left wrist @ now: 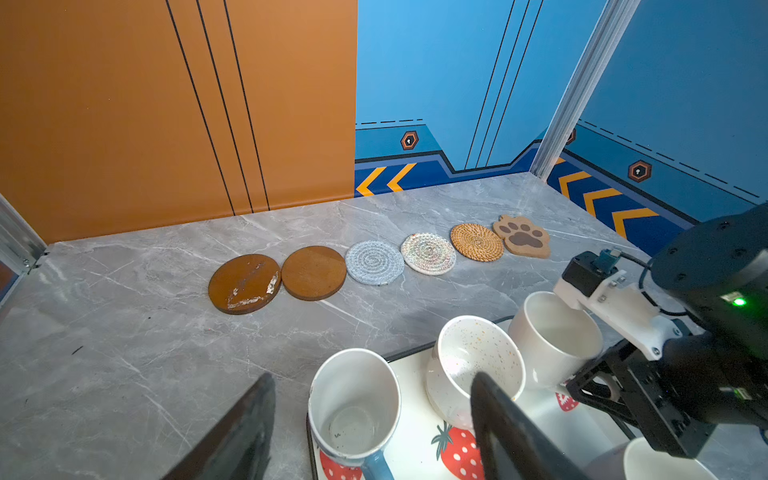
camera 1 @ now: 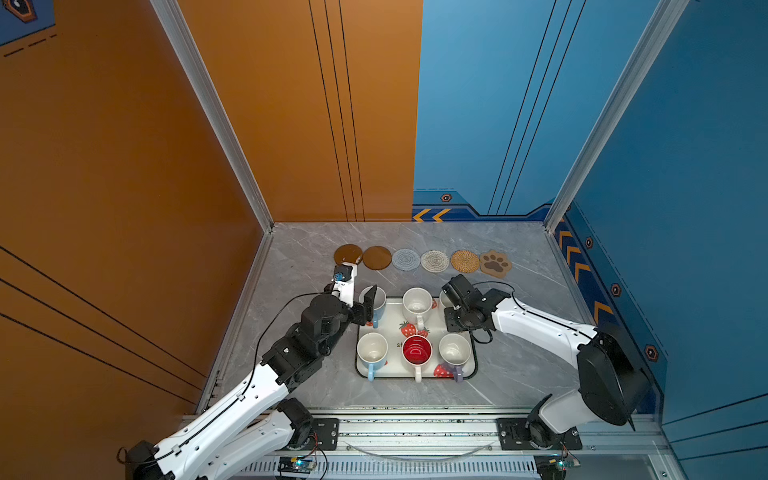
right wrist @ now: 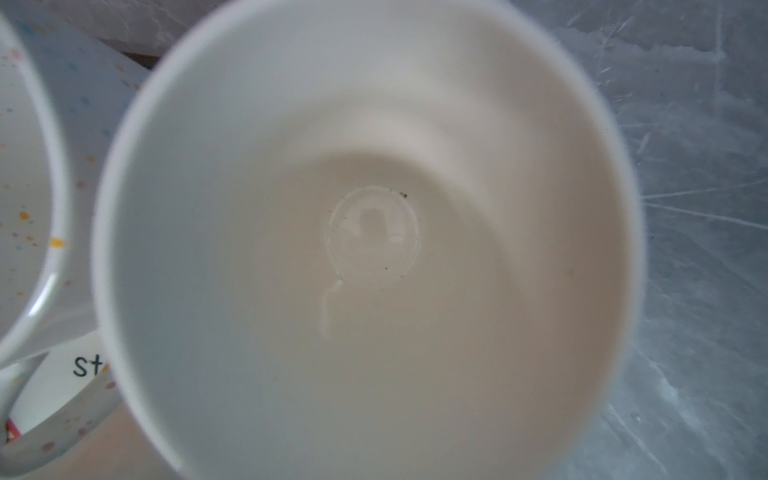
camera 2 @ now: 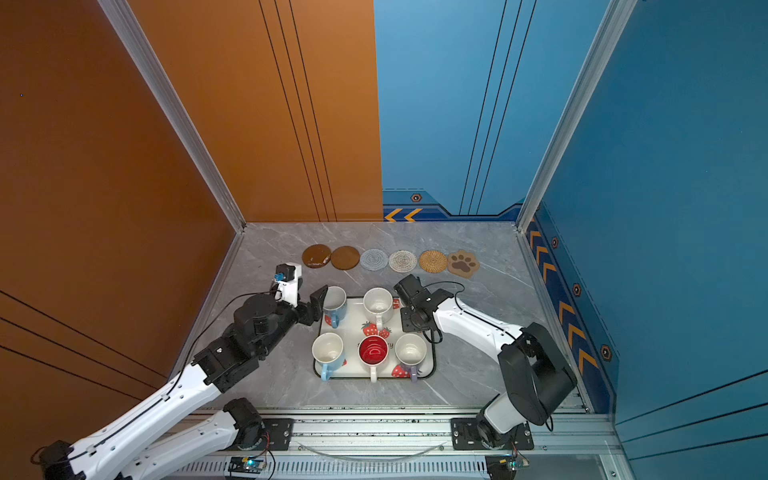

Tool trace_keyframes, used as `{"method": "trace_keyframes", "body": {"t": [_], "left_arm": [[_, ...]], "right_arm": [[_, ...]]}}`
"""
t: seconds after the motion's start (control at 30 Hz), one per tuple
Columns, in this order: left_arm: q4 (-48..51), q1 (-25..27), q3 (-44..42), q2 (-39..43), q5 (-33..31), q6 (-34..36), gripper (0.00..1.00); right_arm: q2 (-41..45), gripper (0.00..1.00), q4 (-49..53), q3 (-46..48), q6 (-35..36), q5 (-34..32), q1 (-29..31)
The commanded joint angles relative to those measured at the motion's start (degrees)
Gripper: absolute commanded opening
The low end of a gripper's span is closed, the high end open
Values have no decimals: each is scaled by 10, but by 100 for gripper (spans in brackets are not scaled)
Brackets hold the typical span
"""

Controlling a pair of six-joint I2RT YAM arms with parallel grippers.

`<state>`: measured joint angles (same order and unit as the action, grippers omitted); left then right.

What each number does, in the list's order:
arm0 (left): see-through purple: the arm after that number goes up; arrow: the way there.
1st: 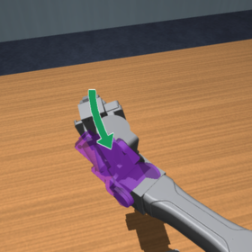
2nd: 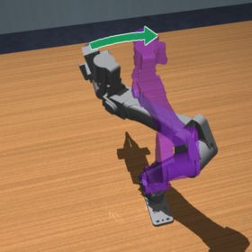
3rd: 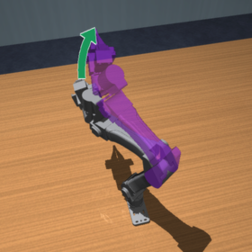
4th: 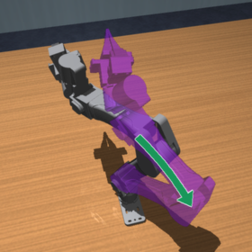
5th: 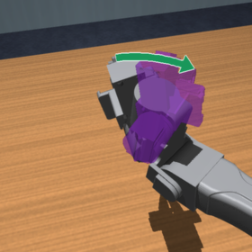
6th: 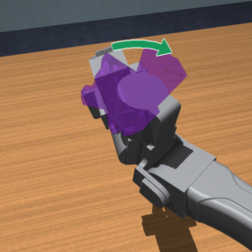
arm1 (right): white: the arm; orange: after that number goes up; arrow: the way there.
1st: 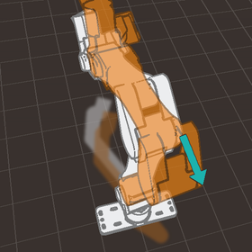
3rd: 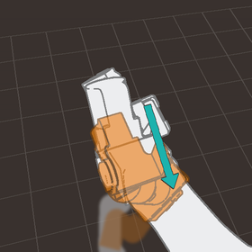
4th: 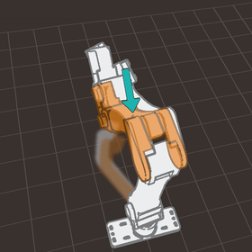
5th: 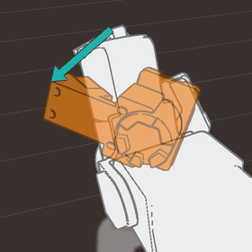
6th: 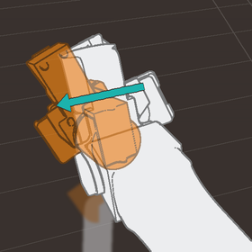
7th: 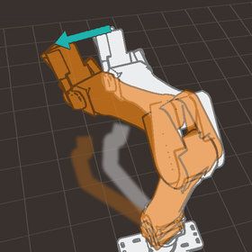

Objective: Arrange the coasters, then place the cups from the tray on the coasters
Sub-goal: 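Lift the white mug with the right gripper and carry it toward the cork paw coaster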

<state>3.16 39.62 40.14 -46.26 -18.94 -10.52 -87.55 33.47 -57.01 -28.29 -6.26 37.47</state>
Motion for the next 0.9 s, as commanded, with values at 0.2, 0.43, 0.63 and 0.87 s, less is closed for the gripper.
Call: {"method": "trace_keyframes", "body": {"t": [0.2,0.43,0.63,0.87], "left_arm": [[-11,-10,-10,-2,14,-6,74],[-10,-13,-12,0,15,-6,74],[-9,-14,-14,1,15,-7,74],[-6,-17,-17,6,15,-7,74]], "right_arm": [[47,0,24,-33,17,-42,3],[60,0,44,-46,24,-54,3],[70,0,59,-66,31,-48,-11],[74,0,74,-106,56,-56,-45]]}}
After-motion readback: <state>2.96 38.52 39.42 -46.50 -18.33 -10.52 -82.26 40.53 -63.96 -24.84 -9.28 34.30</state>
